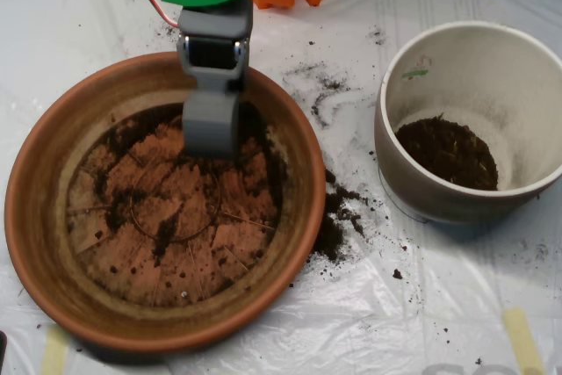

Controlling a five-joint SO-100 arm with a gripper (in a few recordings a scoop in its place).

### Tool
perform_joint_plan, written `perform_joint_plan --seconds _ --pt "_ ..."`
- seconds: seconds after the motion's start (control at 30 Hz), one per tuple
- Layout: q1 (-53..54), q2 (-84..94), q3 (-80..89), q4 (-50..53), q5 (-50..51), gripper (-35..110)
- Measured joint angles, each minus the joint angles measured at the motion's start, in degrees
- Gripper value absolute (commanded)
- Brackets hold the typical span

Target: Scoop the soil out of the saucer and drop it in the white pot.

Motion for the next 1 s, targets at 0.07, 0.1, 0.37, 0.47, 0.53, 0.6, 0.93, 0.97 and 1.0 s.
perform_joint_plan --seconds 0.07,0.1,0.37,0.47,0.53,0.6,0.93,0.97,1.0 --pt "-0.3 -0.1 0.8 0.2 -1.0 29" --pt "-0.4 -0.4 0.9 0.5 -1.1 30" --pt "1.3 -10.7 -0.4 -0.2 0.3 26" --pt "1.8 -14.5 -2.9 0.3 0.1 26" --pt "1.5 -16.5 -4.3 0.3 0.1 26" --pt "1.4 -17.7 -5.2 0.3 0.3 26" --pt "-0.2 -24.7 -10.4 1.0 0.2 15" --pt "-0.4 -25.1 -10.7 1.2 0.2 15" --pt "-0.6 -25.7 -11.1 1.5 0.3 15"
